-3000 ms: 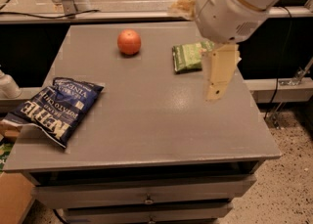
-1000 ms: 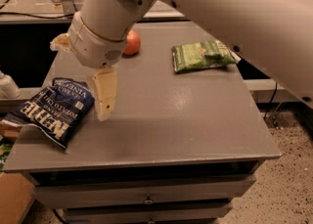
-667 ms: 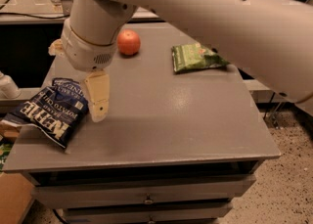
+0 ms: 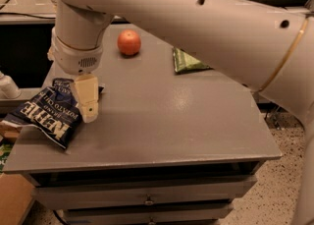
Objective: Move blue chip bag near green jalapeno chip bag
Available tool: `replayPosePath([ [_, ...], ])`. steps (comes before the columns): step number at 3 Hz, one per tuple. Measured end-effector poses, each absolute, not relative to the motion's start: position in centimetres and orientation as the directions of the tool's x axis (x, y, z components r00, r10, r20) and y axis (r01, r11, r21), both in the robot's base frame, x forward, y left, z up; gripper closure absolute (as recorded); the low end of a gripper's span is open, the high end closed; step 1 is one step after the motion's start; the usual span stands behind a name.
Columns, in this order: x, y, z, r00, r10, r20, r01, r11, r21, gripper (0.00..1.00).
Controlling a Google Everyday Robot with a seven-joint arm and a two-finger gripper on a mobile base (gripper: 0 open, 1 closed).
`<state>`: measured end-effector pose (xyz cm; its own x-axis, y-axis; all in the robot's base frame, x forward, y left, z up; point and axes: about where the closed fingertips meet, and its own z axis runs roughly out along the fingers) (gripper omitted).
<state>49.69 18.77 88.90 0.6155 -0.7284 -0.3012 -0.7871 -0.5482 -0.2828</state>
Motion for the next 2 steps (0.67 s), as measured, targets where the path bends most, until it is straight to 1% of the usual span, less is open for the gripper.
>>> replayPosePath([
  [1,50.2,19.3,87.5,0.585,-0.764,-0.273,-0.810,-0.529,-0.254,0.00],
  [2,50.4,19.3,86.1,0.559,-0.788,-0.257,-0.828,-0.512,-0.229,0.18],
])
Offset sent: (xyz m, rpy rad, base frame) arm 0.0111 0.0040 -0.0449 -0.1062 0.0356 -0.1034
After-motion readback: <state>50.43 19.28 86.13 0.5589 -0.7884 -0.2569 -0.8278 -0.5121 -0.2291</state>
